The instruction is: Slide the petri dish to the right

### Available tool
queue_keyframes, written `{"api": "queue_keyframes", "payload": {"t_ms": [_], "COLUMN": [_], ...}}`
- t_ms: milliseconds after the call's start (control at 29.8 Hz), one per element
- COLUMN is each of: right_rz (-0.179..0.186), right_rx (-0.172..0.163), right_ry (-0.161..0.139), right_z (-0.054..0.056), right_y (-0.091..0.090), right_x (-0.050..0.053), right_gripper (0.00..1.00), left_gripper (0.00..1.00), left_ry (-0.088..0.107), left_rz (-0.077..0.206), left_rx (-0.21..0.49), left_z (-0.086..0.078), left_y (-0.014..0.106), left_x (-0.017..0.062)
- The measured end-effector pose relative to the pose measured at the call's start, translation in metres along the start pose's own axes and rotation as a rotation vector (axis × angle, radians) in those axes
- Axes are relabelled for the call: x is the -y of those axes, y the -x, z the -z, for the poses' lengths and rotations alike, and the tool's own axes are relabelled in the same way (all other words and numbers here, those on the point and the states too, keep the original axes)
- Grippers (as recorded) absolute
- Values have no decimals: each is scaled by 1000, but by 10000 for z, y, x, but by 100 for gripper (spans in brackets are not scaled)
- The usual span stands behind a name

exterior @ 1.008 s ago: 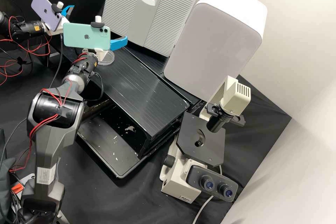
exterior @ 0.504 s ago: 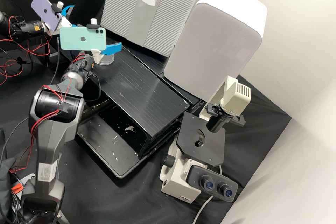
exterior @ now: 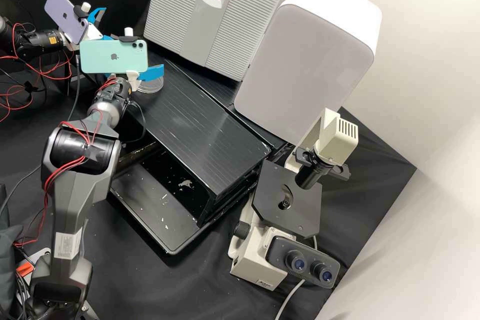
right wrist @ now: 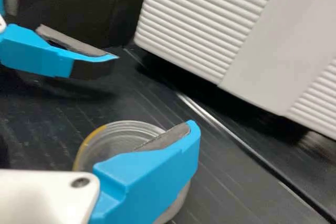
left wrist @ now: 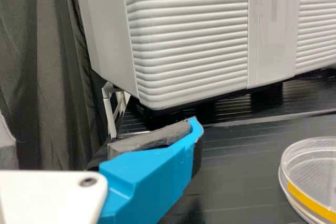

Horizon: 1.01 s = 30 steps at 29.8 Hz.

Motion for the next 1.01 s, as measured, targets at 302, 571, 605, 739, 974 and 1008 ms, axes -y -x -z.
{"api": "queue_keyframes", "payload": {"t_ms": [302,571,605,739,974,1008], "right_rz": [39,3,-5,-25,-25,-20], "right_rx": [-36,5,15,58,69,65], "right_ry": [-167,-240,-246,-275,-298,-310], "right_z": [-40,-117,-142,-233,-246,-243], "right_y": [-77,-63,-49,-2,34,34], "right_x": [-57,-99,-106,-117,-104,-100], "right_gripper": [100,100,100,100,100,100], "left_gripper": [100,100,100,100,100,100], "left_ry": [0,0,0,0,0,0], "left_rz": [0,0,0,0,0,0], "left_rx": [0,0,0,0,0,0], "left_z": [0,0,0,0,0,0], "left_y": [0,0,0,0,0,0], "left_x": [0,0,0,0,0,0]}}
